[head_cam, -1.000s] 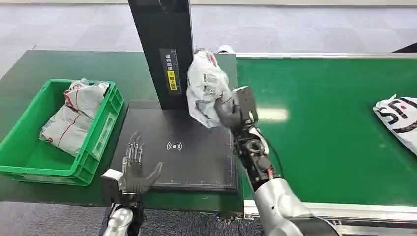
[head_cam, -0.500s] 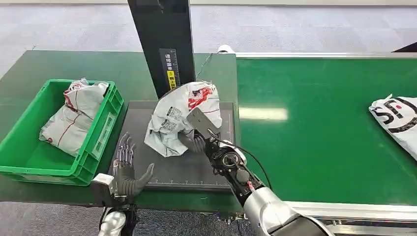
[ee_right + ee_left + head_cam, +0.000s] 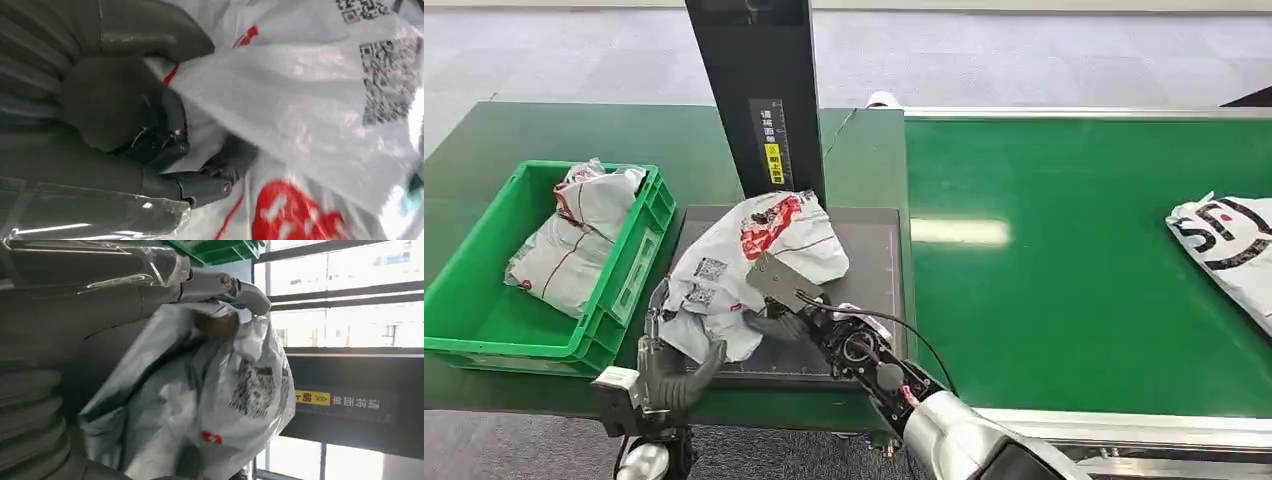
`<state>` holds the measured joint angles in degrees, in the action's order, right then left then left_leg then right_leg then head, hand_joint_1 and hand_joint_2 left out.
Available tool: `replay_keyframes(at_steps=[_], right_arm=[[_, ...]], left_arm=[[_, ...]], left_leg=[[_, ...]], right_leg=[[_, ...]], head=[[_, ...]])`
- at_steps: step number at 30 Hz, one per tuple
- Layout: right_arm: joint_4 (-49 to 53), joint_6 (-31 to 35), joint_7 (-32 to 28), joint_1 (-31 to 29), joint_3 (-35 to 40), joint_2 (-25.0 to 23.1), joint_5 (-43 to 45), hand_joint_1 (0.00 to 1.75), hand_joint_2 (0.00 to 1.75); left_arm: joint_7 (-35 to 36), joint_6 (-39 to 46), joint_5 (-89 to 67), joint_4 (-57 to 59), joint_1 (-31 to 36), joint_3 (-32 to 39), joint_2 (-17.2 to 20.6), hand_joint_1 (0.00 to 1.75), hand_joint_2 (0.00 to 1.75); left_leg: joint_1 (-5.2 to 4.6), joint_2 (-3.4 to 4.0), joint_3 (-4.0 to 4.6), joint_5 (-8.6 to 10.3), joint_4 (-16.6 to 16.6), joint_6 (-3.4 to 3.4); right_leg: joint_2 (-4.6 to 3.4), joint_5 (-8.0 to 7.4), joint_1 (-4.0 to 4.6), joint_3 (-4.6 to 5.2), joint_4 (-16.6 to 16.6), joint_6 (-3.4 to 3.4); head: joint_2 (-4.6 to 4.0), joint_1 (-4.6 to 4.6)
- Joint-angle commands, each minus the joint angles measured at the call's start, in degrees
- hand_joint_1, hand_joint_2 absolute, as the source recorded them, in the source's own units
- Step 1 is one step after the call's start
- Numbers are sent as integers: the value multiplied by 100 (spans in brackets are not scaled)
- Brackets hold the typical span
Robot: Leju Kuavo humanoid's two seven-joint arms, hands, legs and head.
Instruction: Moved the parcel from conveyor to table for the left to box.
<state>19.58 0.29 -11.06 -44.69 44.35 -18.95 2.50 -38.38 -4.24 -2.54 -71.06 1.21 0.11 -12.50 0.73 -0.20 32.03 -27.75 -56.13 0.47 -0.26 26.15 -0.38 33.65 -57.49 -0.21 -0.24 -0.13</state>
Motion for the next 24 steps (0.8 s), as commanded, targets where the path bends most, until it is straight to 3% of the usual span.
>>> replay_keyframes(at_steps=[1, 6, 9, 11, 13, 16, 23, 24], right_arm=[[-188, 27, -1024, -490, -940, 454, 960, 0, 175], [283, -224, -2217, -147, -1994, 882, 1331, 0, 175], [939, -340, -2712, 527, -2704, 1156, 1111, 0, 175], [1244, -447, -2754, 841, -2938, 1226, 908, 0, 175], [1944, -499, -2894, 1441, -3370, 1284, 601, 0, 175], [2916, -549, -2886, 2225, -3668, 1326, 406, 0, 175], [3098, -568, -2809, 2309, -3722, 1291, 324, 0, 175], [3441, -415, -2851, 2562, -3933, 1241, 203, 0, 175]], left_arm=[[65, 36, 10, -348, -279, 193, 37, 0, 175], [-162, 846, -29, -548, -354, 601, -54, 0, 175], [-162, 1843, -187, -1423, -790, 839, -148, 0, 175], [-162, 1956, -174, -1671, -973, 856, -140, 0, 175], [-162, 2798, -301, -2353, -1261, 844, -171, 0, 175], [-162, 2910, -289, -2538, -1470, 691, -86, 0, 175], [-162, 2961, -303, -2467, -1401, 649, -85, 0, 175], [-162, 2793, -641, -1970, -1314, 439, 59, 0, 175]], left_leg=[[-2, -6, -2, 2, -1, -4], [-2, -20, -8, 5, 2, -5], [2, -17, -20, 0, 7, -4], [4, -18, -22, -3, 7, -4], [7, -11, -15, -5, 4, -2], [5, -15, -22, -12, 6, -4], [-3, -11, -3, -9, 2, -2], [-3, -12, 0, -8, 2, -2]], right_leg=[[9, 0, -1, -4, 1, -2], [22, 0, -1, -17, 8, -3], [20, 2, 2, -29, 16, -3], [20, 4, 5, -32, 19, -2], [12, 3, 7, -23, 15, 0], [17, 11, 5, -29, 16, -2], [15, 11, -2, -7, 5, -1], [16, 10, -3, -4, 5, -1]], head=[[0, -2], [0, -2], [0, -2], [0, 0], [0, 0], [0, 0], [0, 0], [0, 0]])
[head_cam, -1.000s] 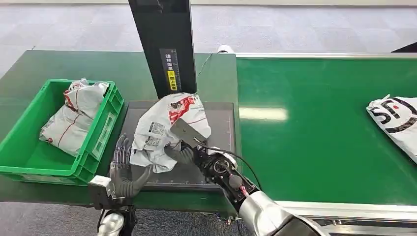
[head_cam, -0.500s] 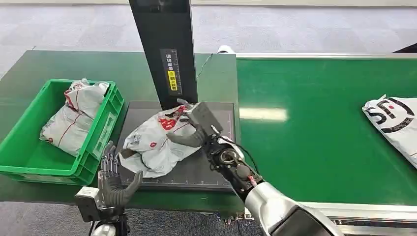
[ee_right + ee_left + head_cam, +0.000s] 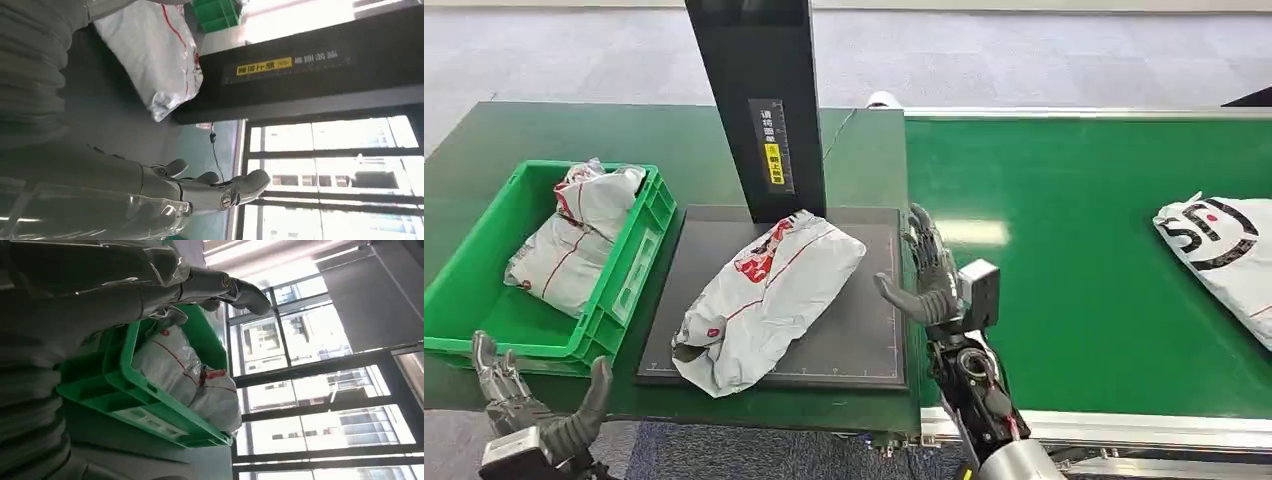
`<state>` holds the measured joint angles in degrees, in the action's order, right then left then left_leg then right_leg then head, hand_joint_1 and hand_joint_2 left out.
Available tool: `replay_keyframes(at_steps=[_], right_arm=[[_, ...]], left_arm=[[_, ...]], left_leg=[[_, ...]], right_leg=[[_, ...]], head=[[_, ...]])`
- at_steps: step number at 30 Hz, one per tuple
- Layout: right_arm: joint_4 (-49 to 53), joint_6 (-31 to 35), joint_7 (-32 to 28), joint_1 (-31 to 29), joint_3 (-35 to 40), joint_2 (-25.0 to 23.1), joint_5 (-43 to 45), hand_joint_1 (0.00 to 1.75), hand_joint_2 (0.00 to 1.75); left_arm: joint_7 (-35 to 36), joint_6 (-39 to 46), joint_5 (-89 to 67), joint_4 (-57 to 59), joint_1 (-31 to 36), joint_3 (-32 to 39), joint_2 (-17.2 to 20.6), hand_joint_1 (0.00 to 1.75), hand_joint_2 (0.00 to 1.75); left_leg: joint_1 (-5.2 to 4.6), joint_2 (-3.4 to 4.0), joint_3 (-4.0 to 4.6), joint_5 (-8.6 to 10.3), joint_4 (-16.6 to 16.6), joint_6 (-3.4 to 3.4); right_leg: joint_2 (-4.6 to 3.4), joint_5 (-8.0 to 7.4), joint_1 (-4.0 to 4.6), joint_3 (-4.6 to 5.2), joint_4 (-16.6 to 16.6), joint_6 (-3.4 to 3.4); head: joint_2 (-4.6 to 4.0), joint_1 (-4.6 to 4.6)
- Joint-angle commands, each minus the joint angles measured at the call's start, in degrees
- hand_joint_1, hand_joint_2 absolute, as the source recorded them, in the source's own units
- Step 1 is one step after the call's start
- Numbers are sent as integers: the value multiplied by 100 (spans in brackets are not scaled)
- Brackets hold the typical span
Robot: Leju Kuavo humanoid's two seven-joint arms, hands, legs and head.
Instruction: Moved the parcel from conveyor to table for the left to box.
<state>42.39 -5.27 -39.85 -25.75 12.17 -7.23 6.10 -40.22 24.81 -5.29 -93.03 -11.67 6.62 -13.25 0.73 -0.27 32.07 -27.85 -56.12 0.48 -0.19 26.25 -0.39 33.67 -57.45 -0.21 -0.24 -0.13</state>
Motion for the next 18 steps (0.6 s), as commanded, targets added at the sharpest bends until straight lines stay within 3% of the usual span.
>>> replay_keyframes(at_steps=[1, 5, 7, 10, 12, 18], right_arm=[[1498, 118, 64, 947, -826, 88, -223, 0, 175], [2140, 320, 229, 1467, -1265, 55, -533, 0, 175], [2254, 339, 253, 1596, -1420, 4, -559, 0, 175], [2221, 308, 256, 1399, -1625, -12, -510, 0, 175], [1988, 283, 326, 1166, -1711, 1, -502, 0, 175], [1628, 283, 334, 951, -1728, 0, -513, 0, 175]], left_arm=[[22, -172, -504, 484, 122, -319, 147, 0, 175], [624, -213, -1709, 1963, 1180, -1148, 261, 0, 175], [919, -274, -2049, 2702, 1765, -1421, 303, 0, 175], [1771, -699, -2859, 4603, 2922, -1883, 486, 0, 175], [1758, -706, -3055, 5763, 3570, -1899, 445, 0, 175], [1874, -737, -3370, 6237, 3842, -2034, 433, 0, 175]], left_leg=[[-4, -12, -8, 4, 6, -2], [-5, -71, -27, 19, 20, -3], [-8, -65, -17, 18, 12, -3], [-13, -67, -19, 21, 14, -3], [-18, -69, -21, 29, 15, -5], [-14, -10, -29, 20, 7, -6]], right_leg=[[14, 1, -3, -11, 4, 0], [73, 6, -4, -41, 22, 0], [71, 4, -8, -27, 12, -2], [69, 0, -13, -33, 11, -2], [72, -6, -17, -35, 11, -3], [22, -20, -13, -29, 8, 1]], head=[[0, 0], [0, -2], [0, -2], [0, -2], [0, 0], [0, 0]])
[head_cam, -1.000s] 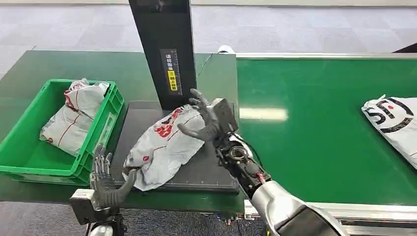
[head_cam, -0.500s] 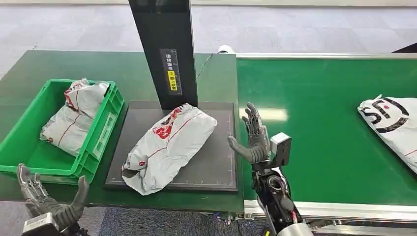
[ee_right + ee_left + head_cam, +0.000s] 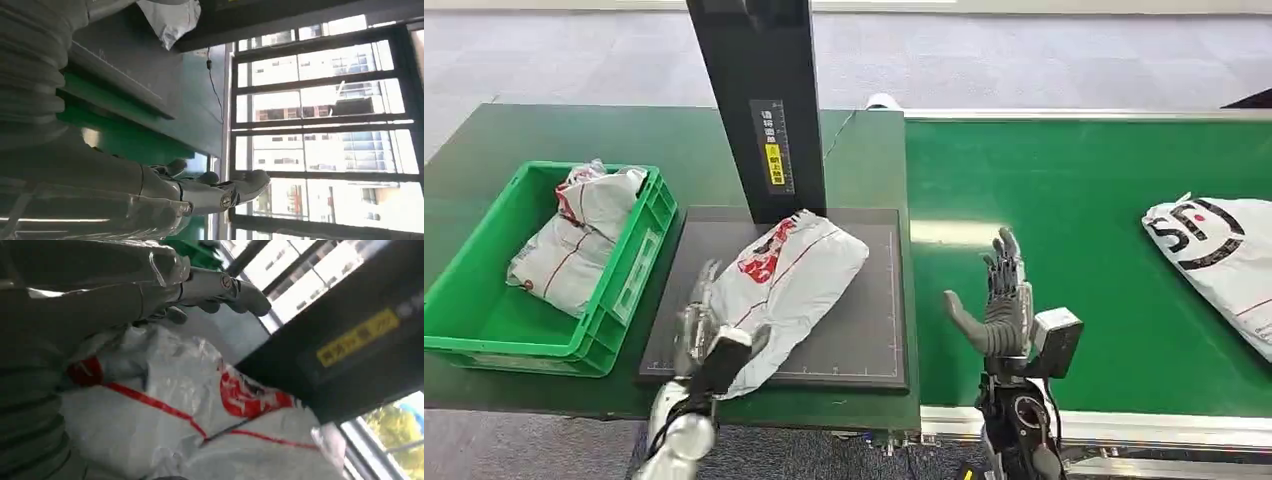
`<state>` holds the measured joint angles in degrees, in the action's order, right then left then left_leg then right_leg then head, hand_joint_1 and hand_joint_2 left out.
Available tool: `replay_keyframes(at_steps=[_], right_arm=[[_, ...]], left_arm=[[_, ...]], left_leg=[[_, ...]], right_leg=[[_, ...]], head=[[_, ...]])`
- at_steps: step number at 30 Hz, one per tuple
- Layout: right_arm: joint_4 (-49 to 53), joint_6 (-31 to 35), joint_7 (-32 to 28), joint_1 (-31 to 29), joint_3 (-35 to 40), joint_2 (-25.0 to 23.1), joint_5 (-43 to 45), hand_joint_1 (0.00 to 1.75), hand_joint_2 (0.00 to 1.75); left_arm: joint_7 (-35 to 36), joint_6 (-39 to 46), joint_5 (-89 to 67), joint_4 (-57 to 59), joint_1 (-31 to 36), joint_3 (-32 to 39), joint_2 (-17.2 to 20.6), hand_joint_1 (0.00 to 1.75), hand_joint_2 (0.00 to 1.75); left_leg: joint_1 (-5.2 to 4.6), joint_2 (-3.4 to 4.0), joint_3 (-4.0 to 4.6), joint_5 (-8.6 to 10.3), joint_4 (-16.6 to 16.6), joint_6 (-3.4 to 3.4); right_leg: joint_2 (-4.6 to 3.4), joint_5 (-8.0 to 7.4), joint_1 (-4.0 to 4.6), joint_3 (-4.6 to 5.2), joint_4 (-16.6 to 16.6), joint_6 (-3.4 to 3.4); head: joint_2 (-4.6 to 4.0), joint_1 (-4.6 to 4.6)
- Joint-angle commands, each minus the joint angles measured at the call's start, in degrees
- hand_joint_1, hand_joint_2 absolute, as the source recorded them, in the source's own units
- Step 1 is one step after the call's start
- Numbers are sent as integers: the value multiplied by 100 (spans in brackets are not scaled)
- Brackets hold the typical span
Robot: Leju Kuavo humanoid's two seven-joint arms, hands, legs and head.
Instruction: Moved the parcel from conveyor to table for the left to box.
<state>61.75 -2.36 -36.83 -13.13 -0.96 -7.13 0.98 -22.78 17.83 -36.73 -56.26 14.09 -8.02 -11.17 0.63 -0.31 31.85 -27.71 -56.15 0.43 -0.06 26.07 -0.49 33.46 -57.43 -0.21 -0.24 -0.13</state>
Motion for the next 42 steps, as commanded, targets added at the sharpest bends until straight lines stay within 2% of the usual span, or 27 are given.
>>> replay_keyframes(at_steps=[1, 9, 16, 20, 21, 22, 23, 28, 30, 33, 36, 39, 42], right_arm=[[-308, -8, 32, -311, -415, -11, -2, 0, 175], [-306, -13, 28, -301, -413, -12, -5, 0, 175], [-389, -82, 38, -499, -441, -91, -24, 0, 175], [-455, -137, 59, -540, -481, -84, 31, 0, 175], [-491, -164, 71, -551, -502, -85, 65, 0, 175], [-527, -171, 74, -562, -516, -82, 75, 0, 175], [-572, -177, 68, -572, -539, -78, 85, 0, 175], [-534, -218, 15, -406, -634, -70, 88, 0, 175], [-290, -186, 2, -143, -675, -78, 82, 0, 175], [88, -170, -5, 271, -762, -57, 106, 0, 175], [188, -250, -38, 482, -818, -7, 101, 0, 175], [343, -254, -69, 700, -925, -23, 120, 0, 175], [549, -276, -57, 971, -982, 1, 133, 0, 175]], left_arm=[[130, -39, -225, 2560, 1266, -570, 225, 0, 175], [135, -46, -230, 2526, 1240, -566, 229, 0, 175], [692, -450, -713, 3287, 1821, -762, 422, 0, 175], [669, -520, -728, 3396, 1766, -715, 520, 0, 175], [641, -494, -730, 3378, 1743, -696, 528, 113, 175], [607, -483, -732, 3353, 1722, -678, 533, 169, 175], [547, -456, -729, 3294, 1684, -643, 543, 175, 175], [164, -294, -585, 2847, 1510, -404, 504, 175, 175], [-538, -154, -42, 2089, 1045, -100, 363, 175, 175], [-969, -41, 475, 1112, 426, -136, 219, 175, 175], [-1579, 16, 1723, -138, -361, 24, 106, 175, 175], [-1722, 33, 2614, -1484, -1147, 22, -13, 175, 175], [-1722, 126, 2646, -2319, -1814, -68, -34, 175, 175]], left_leg=[[-3, -6, -6, 4, 7, -1], [-2, 3, -5, 3, 7, -2], [-2, 2, -11, 4, 3, -1], [-3, 13, -34, 8, 14, -1], [-3, 10, -38, 6, 11, -1], [-3, 4, -44, 4, 9, -1], [-3, 13, -45, 10, 16, -2], [-1, 8, -57, 7, 14, -1], [-1, 8, -60, 8, 17, 0], [-2, 1, -70, 2, 20, 0], [-3, -4, -59, -3, 15, -2], [-2, 12, -39, -15, 12, -2], [-3, 8, -27, -25, 6, -2]], right_leg=[[8, -1, -2, -8, 5, 1], [-1, -2, -1, -7, 5, -1], [-1, -2, -1, -18, 0, 0], [-13, -8, -2, -38, 7, 1], [-12, -6, -2, -42, 5, 0], [-6, -1, -3, -51, 1, 0], [-13, -10, -2, -49, 9, 0], [-8, -6, -1, -61, 8, 1], [-8, -6, 0, -61, 12, 2], [0, 2, -1, -72, 16, 0], [6, 11, -1, -61, 13, -2], [-11, 14, 0, -42, 13, -4], [-8, 24, -2, -27, 4, -7]], head=[[0, 0], [0, 0], [0, 0], [0, 2], [0, 2], [0, 0], [0, 2], [0, 0], [0, 2], [0, 2], [0, 2], [0, 2], [0, 0]])
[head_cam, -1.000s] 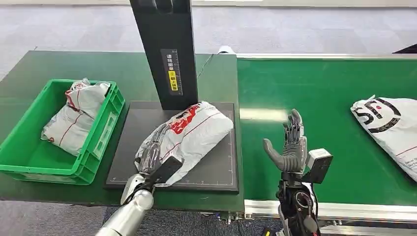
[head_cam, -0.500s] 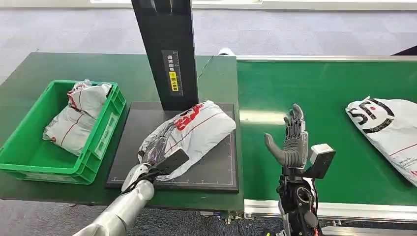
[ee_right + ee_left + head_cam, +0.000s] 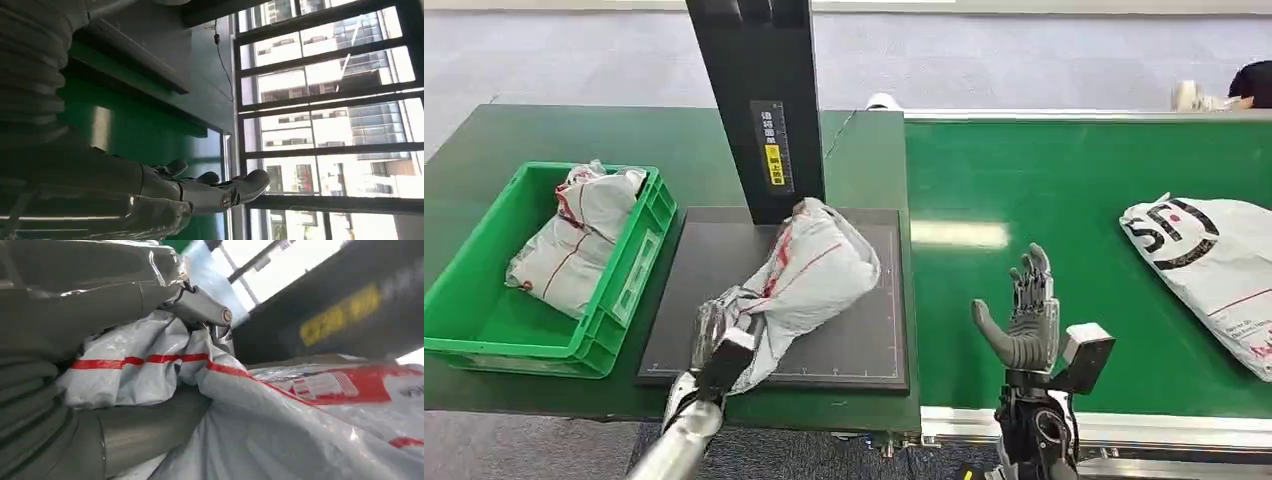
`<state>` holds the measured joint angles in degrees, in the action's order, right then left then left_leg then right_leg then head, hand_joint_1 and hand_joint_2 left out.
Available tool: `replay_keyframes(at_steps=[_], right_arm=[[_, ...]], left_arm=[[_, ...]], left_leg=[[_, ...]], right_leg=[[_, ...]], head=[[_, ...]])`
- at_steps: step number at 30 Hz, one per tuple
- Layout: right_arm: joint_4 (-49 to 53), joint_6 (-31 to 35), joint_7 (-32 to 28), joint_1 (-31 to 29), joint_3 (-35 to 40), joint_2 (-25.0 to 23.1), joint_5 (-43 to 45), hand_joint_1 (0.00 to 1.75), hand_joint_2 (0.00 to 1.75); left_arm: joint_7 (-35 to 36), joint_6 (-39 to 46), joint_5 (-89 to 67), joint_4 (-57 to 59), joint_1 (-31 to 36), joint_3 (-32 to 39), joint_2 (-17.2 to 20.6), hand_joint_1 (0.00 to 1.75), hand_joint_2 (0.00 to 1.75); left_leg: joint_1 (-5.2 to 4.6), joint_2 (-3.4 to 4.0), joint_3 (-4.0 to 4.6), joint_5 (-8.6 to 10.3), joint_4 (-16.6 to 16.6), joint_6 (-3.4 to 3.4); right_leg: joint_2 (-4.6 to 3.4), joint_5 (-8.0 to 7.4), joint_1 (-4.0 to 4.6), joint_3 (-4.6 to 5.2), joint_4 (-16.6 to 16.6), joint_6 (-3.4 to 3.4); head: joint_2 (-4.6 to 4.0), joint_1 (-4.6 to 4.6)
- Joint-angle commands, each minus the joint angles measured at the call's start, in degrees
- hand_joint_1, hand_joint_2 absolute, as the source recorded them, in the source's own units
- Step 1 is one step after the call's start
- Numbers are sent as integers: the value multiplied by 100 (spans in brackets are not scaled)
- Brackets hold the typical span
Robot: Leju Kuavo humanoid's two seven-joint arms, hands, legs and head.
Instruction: Moved the parcel from conveyor to table for the left to box.
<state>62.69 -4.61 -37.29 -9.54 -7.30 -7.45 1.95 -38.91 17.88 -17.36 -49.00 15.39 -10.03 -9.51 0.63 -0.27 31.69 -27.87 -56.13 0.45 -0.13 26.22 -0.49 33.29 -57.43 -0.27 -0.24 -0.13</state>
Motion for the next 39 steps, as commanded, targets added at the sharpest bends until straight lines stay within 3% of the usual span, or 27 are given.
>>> replay_keyframes(at_steps=[1, 5, 16, 19, 20, 22, 25, 27, 32, 35, 39], right_arm=[[451, -43, -6, 616, -349, 54, 37, 0, 175], [525, -58, -26, 656, -344, 23, 4, 0, 175], [556, -54, -27, 682, -329, 8, -4, 0, 175], [540, -24, -18, 707, -401, 9, 9, 0, 175], [448, -52, -16, 684, -436, 30, 32, 0, 175], [342, -81, -35, 633, -433, 42, 21, 0, 175], [79, -96, -70, 397, -338, 45, -30, 0, 175], [-182, -75, -84, 165, -188, 71, -90, 0, 175], [-764, 19, -119, -334, 133, 40, -158, 0, 175], [-1010, 77, -121, -553, 247, 45, -171, 0, 175], [-932, 109, -121, -551, 267, 46, -181, 0, 175]], left_arm=[[-109, 162, 593, -3199, -2034, 95, -188, 175, 175], [-109, 260, 531, -3899, -2122, 66, -49, 175, 175], [-109, 261, 531, -3878, -2100, 72, -50, 175, 175], [-109, 573, 758, -4420, -2054, -291, 221, 175, 175], [-109, 1007, 943, -4825, -1937, -416, 472, 175, 175], [-109, 1028, 1102, -4896, -1767, -268, 619, 175, 175], [-109, 990, 1186, -4372, -977, 188, 775, 175, 175], [15, 1085, 982, -3381, -36, 591, 828, 175, 175], [733, 1049, 234, 67, 2623, 1183, 1057, 175, 175], [1055, 1307, -329, 1378, 3495, 1483, 1313, 175, 175], [1684, 1513, -1077, 2275, 4051, 1607, 1653, 175, 175]], left_leg=[[-1, 1, -5, -12, 2, -8], [2, 6, 7, -19, -3, -4], [0, 0, -8, -18, 4, -5], [1, -4, -3, -18, 1, -4], [2, -5, 1, -17, -1, -3], [3, -6, 2, -16, -2, -1], [3, -6, -2, -11, 3, 0], [5, -11, 0, -2, 6, 1], [4, -28, -2, 23, 5, 2], [7, -19, 2, 40, 0, 5], [7, 6, 1, 45, 1, 6]], right_leg=[[0, 12, -1, -5, 3, -4], [-5, 17, 2, 6, 0, -6], [1, 18, 0, -10, 6, -5], [5, 20, 1, -6, 3, -5], [5, 19, 2, -2, 1, -4], [7, 19, 4, 0, 0, -2], [7, 14, 3, -3, 3, -1], [13, 7, 6, -3, 6, 0], [30, 0, 4, -12, 3, 5], [19, -25, 8, -4, -1, 14], [0, -38, 9, 1, -4, 15]], head=[[0, 2], [0, 0], [0, 0], [0, 0], [0, 0], [0, 0], [0, 0], [0, 2], [0, -2], [0, 0], [0, -2]])
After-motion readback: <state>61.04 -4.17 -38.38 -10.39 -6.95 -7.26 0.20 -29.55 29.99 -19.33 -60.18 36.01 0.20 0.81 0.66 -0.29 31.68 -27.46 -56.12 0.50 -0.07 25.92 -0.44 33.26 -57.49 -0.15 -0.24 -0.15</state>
